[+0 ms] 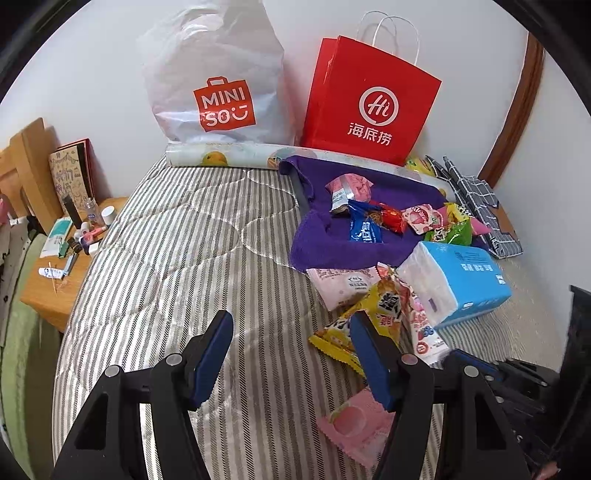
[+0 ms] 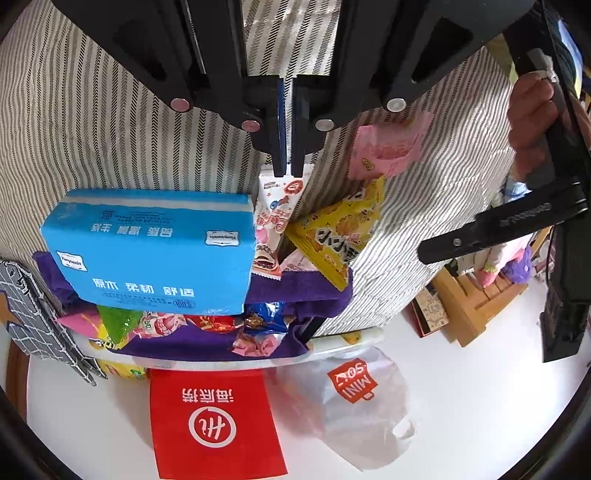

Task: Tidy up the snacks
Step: 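Move both tools back toward the remaining snacks on the mattress, then grasp the pink cake packet with the left tool while the right tool grasps the white ice-pop wrapper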

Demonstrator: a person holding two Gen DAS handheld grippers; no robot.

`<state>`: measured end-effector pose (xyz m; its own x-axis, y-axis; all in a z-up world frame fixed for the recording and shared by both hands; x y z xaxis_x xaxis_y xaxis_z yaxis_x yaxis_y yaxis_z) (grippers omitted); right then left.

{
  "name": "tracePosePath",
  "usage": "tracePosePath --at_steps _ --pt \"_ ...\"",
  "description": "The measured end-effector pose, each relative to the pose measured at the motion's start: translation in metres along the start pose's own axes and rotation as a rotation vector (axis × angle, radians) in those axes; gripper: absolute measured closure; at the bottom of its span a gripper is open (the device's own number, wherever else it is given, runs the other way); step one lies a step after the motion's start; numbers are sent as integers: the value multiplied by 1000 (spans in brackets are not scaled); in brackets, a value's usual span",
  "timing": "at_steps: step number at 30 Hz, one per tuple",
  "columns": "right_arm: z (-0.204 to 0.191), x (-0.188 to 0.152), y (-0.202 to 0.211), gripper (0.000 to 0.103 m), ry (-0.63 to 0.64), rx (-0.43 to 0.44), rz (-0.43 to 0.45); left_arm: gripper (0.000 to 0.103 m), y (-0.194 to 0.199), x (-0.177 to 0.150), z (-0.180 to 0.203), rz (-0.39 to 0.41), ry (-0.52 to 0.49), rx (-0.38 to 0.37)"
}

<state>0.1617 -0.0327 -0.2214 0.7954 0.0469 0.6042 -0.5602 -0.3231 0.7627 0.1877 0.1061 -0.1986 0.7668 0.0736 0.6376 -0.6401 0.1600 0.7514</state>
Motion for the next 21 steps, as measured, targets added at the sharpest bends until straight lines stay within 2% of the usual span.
tracePosePath --at_steps 1,3,8,12,14,18,21 --pt "2 1 -2 86 -17 13 -3 39 1 0 1 3 -4 1" --pt "5 4 -6 81 -44 21 6 39 5 -1 2 11 -17 8" --pt "8 8 -26 74 -39 -19 -17 39 7 0 1 16 -31 15" --pt "5 11 -34 64 -46 -17 -20 39 1 0 -5 7 -17 11" --pt "2 12 -39 64 -40 -26 -32 39 -2 -1 -6 4 -6 8" --pt "-4 10 -42 74 59 -125 -28 39 -4 -1 -8 4 1 1" --pt "-6 9 -36 82 79 -125 -14 39 -5 -1 -9 3 3 0"
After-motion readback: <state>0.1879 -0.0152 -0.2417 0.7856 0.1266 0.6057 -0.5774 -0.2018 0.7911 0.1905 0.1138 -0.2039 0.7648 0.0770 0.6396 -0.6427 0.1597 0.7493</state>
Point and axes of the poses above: each gripper's, at about its wrist camera, not at the fingertips, and y roughly against the way its jaws point, z to its right, x to its top, the point moved 8 cm from there along -y, roughly the way its jaws point
